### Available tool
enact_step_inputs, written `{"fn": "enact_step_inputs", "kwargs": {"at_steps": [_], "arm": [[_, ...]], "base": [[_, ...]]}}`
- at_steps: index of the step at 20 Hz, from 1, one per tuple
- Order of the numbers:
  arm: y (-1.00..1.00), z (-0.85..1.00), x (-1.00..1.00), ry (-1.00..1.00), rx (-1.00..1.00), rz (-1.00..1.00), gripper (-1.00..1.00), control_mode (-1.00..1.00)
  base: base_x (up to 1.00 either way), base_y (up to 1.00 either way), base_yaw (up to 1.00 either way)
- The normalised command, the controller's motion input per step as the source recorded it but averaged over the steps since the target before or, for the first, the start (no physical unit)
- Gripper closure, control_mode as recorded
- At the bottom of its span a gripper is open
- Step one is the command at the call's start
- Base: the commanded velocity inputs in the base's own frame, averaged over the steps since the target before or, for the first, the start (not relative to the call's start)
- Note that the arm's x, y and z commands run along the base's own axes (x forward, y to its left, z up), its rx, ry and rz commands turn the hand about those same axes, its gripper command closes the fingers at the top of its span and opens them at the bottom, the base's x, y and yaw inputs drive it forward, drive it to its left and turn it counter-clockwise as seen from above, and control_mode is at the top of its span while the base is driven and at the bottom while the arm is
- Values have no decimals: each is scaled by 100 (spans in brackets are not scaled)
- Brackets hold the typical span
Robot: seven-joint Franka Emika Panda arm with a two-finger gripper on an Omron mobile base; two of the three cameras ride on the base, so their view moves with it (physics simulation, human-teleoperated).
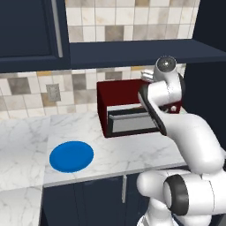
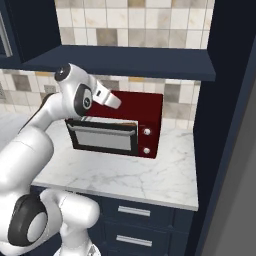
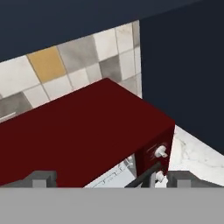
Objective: Pull the toaster oven rack outwards. Pick up the baguette from the plate and place it on the toaster oven rack. Close the toaster oven door fully and set the temperature to the lowest setting.
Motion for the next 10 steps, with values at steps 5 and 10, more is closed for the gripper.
{"fn": "enact_step_inputs", "kwargs": {"at_steps": [5,10], "arm": [[14,-3,-76,13,-11,4,-100,-100],[51,-26,-63,17,-26,17,-100,-100]], "base": [[0,0,0],[0,0,0]]}}
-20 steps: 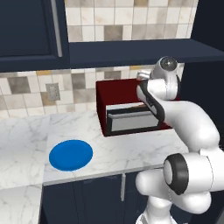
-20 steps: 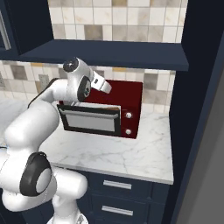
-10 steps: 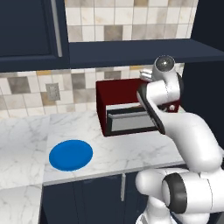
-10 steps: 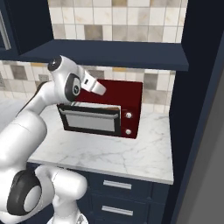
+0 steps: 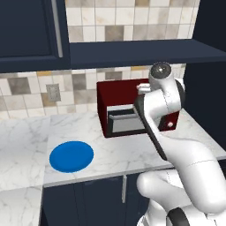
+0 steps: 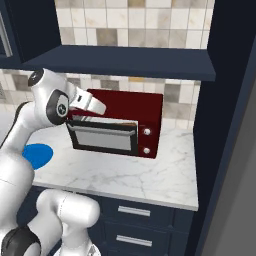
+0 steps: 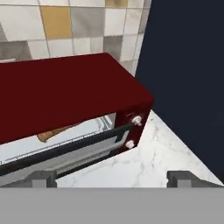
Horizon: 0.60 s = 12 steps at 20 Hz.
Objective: Pull the toaster oven rack outwards. Pick up the baguette from the plate and place it on the toaster oven rack. Close the toaster oven door fully and set the temperature to the lowest setting.
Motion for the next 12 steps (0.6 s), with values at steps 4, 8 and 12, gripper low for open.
{"fn": "enact_step_inputs", "kwargs": {"at_steps": [4,8,12], "arm": [[76,-48,-46,10,-39,28,-100,-100],[41,-18,-26,16,-28,27,-100,-100],[29,-30,-3,17,-20,21,-100,-100]], "base": [[0,0,0],[0,0,0],[0,0,0]]}}
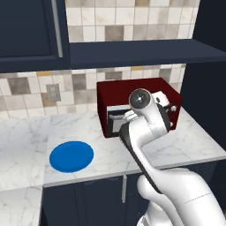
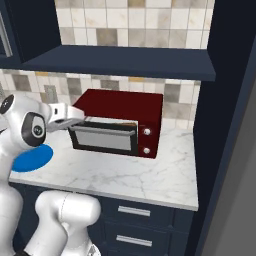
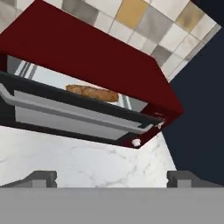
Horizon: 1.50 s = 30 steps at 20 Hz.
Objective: Pull the toaster oven rack outwards. Pick up the baguette from the plate and place it on the toaster oven rack. Close the toaster oven door fully and set the temperature to the lowest setting.
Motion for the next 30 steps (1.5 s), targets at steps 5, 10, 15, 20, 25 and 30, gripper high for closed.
{"fn": "enact_step_inputs", "kwargs": {"at_steps": [5,10,15,20,25,30], "arm": [[49,-40,0,21,-27,16,-100,-100],[76,-46,0,7,-28,2,-100,-100],[43,-47,5,6,-23,0,-100,-100],[2,-19,14,21,-28,4,-100,-100],[0,-11,33,16,-16,8,-100,-100],[0,-22,34,9,-7,15,-100,-100]], "base": [[0,0,0],[0,0,0],[0,0,0],[0,0,0],[0,0,0],[0,0,0]]}}
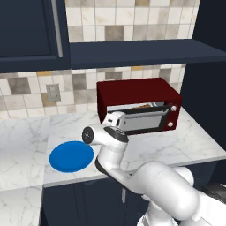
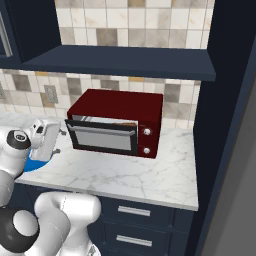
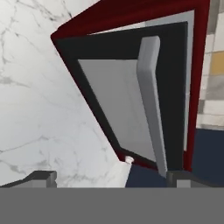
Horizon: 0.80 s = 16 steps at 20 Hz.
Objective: Pull the toaster oven rack outwards. Pick up the baguette from the plate and place it on the toaster oven rack. Close the toaster oven door fully and set the temperature to the lowest setting.
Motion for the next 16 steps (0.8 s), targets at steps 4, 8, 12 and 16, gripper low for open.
{"fn": "enact_step_inputs", "kwargs": {"at_steps": [4,8,12,16], "arm": [[0,-34,25,9,-5,24,-100,-100],[0,-32,16,6,-4,27,-100,-100],[0,-24,15,2,-2,25,-100,-100],[0,-15,18,0,0,23,-100,-100]], "base": [[0,0,0],[0,0,0],[0,0,0],[0,0,0]]}}
